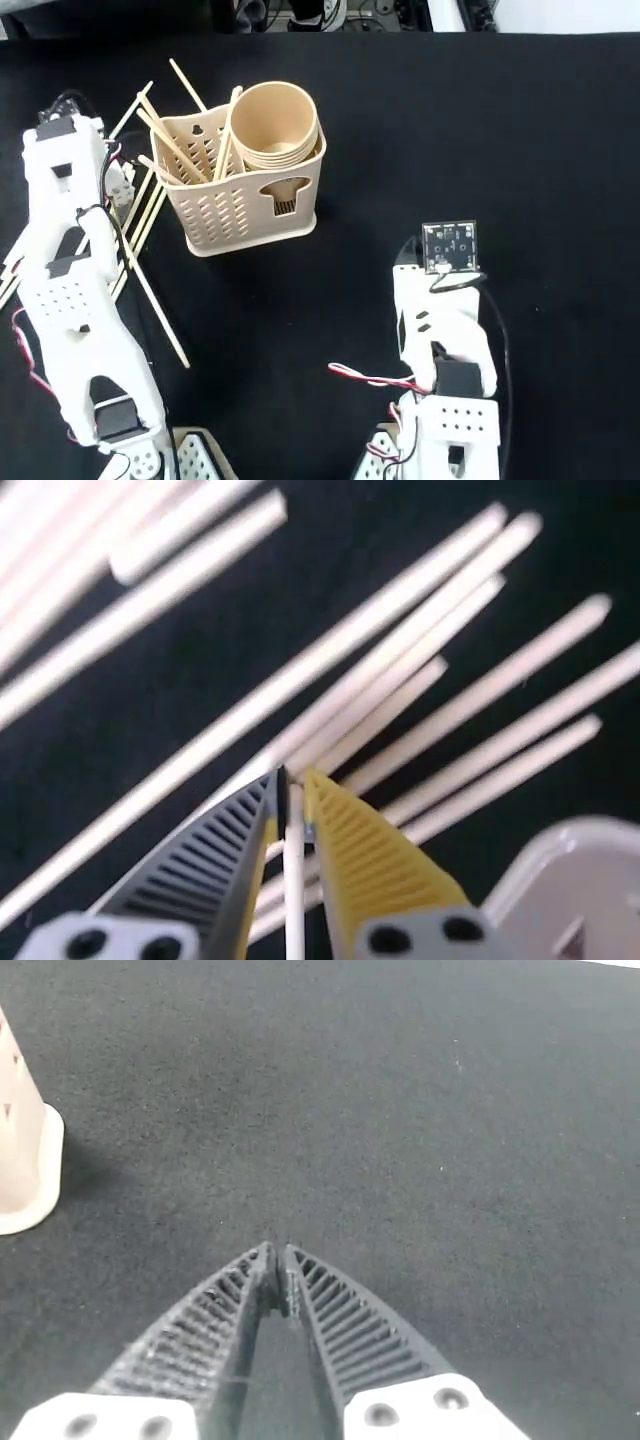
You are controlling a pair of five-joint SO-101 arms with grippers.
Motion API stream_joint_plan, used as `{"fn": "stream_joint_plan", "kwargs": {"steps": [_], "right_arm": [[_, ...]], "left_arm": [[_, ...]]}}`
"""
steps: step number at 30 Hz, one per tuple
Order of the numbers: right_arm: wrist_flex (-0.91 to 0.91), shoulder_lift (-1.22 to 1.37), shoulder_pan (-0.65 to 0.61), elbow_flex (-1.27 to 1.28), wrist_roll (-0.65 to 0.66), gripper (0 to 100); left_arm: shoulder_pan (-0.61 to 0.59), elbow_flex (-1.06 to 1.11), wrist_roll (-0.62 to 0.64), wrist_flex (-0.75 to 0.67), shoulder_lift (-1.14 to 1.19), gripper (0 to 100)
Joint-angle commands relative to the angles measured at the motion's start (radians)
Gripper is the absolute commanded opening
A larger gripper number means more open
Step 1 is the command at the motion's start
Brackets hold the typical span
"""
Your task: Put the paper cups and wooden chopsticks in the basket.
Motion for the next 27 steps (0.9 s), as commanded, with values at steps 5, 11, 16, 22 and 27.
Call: {"fn": "stream_joint_plan", "kwargs": {"steps": [5,11,16,22,27], "right_arm": [[-0.023,-0.008,-0.015,-0.002,0.008,1.2],[-0.023,-0.008,-0.015,-0.002,0.008,1.2],[-0.023,-0.008,-0.015,-0.002,0.008,1.2],[-0.023,-0.008,-0.015,-0.002,0.008,1.2],[-0.023,-0.008,-0.015,-0.002,0.006,1.2]], "left_arm": [[0.025,-0.194,-0.009,0.207,-0.204,3],[0.012,-0.315,-0.009,0.278,-0.443,3],[0.004,-0.331,-0.009,0.256,-0.7,3],[0.007,-0.326,-0.006,0.229,-1.005,3],[0.012,-0.326,-0.003,0.236,-1.237,3]]}}
